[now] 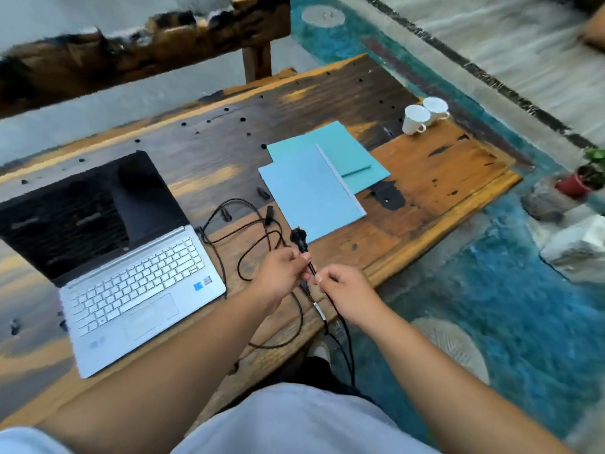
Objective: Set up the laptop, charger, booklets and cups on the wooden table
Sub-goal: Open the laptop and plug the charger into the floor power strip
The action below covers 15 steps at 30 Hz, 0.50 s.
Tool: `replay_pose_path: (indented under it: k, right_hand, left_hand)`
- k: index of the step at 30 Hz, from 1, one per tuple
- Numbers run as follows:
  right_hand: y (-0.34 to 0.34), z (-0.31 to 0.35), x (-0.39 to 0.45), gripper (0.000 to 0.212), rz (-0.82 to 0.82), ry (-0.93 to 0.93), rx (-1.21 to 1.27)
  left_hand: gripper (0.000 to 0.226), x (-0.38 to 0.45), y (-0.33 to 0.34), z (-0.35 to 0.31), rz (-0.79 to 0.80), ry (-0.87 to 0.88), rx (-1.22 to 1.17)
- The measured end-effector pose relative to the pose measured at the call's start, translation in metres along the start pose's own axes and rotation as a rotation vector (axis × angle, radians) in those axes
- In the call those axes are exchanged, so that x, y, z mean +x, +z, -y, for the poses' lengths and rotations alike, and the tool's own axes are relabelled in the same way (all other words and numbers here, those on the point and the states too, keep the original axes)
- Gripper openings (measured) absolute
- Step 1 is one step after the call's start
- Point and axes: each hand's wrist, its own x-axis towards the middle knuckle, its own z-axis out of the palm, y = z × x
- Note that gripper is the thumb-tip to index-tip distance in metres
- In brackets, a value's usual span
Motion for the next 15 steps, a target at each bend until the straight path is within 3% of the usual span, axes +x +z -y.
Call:
replay_pose_path:
  k: [3, 8, 15]
  right_hand:
    - [0.009, -0.019, -0.046, 0.033, -0.142, 0.053, 0.033]
    - [0.029, -0.053, -0.127, 0.032, -0.350, 0.232, 0.174]
    - [0.054, -0.097, -0.222, 0.035, -0.510, 0.371, 0.274]
  left_hand:
    - [0.022, -0.022, 0.016, 0.011, 0.114, 0.012, 0.078]
    - [0.030, -0.060, 0.050, 0.047, 0.333, 0.008, 0.239]
    - [0.034, -0.115, 0.095, 0.094, 0.561, -0.032, 0.397]
